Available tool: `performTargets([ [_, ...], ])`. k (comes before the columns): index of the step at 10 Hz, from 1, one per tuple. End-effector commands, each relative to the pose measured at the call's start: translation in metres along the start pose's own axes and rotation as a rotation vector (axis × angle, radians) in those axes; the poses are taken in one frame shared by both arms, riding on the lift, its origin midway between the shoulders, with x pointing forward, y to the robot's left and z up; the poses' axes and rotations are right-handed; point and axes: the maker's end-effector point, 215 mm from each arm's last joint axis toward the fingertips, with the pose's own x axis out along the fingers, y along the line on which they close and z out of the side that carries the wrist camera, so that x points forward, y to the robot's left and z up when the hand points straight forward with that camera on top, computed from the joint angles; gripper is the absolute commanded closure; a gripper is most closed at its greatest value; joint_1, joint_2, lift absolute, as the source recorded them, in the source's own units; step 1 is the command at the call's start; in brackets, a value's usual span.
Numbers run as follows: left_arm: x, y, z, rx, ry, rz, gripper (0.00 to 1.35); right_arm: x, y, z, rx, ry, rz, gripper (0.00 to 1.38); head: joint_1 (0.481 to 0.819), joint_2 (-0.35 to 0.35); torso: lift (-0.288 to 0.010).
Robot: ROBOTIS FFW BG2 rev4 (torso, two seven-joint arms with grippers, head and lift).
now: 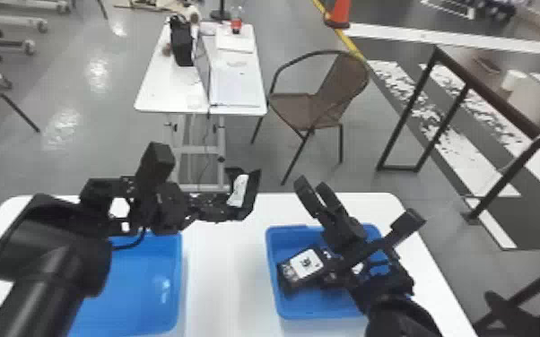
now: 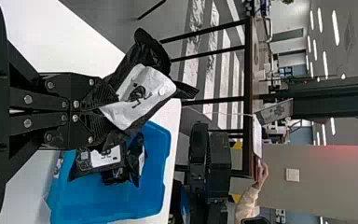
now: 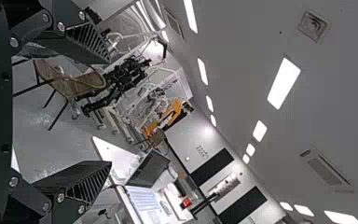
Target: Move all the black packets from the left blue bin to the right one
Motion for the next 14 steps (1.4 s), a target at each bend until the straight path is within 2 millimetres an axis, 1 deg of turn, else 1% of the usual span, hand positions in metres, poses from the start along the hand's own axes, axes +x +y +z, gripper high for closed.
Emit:
performTargets([
  [1, 0.007, -0.001, 0.006, 0.001, -0.008, -0.015, 1.21, 0.014, 0.012, -0.008, 0.002, 0.02, 0.029, 0.27, 0.695, -0.181, 0.0],
  [4, 0.009, 0.0, 0.003, -0.01, -0.006, -0.022, 1.21, 0.039, 0.047, -0.018, -0.006, 0.05, 0.102, 0.22, 0.695, -0.154, 0.0],
  [6, 0.011, 0.0, 0.006, -0.017, -0.017, -0.024, 1.21, 0.049, 0.066, -0.033, -0.014, 0.093, 0.142, 0.17, 0.695, -0.127, 0.0],
  [8, 0.016, 0.001, 0.013, -0.005, -0.019, -0.036, 1.21, 0.057, 0.076, -0.045, -0.041, 0.131, 0.159, 0.08, 0.695, -0.109, 0.0],
  [10, 0.022, -0.001, 0.024, 0.013, -0.027, -0.052, 1.21, 0.059, 0.077, -0.057, -0.034, 0.157, 0.159, 0.08, 0.695, -0.096, 0.0],
  [11, 0.026, -0.003, 0.026, 0.014, -0.03, -0.065, 1.21, 0.061, 0.078, -0.059, -0.033, 0.164, 0.162, 0.11, 0.695, -0.095, 0.0],
  [12, 0.028, -0.005, 0.028, 0.016, -0.033, -0.071, 1.21, 0.063, 0.079, -0.062, -0.031, 0.174, 0.165, 0.25, 0.695, -0.096, 0.0],
  [13, 0.03, -0.007, 0.028, 0.014, -0.034, -0.078, 1.21, 0.065, 0.08, -0.062, -0.036, 0.173, 0.165, 0.71, 0.695, -0.098, 0.0],
  [14, 0.032, -0.01, 0.028, 0.012, -0.035, -0.084, 1.21, 0.067, 0.077, -0.057, -0.045, 0.151, 0.148, 0.95, 0.695, -0.099, 0.0],
])
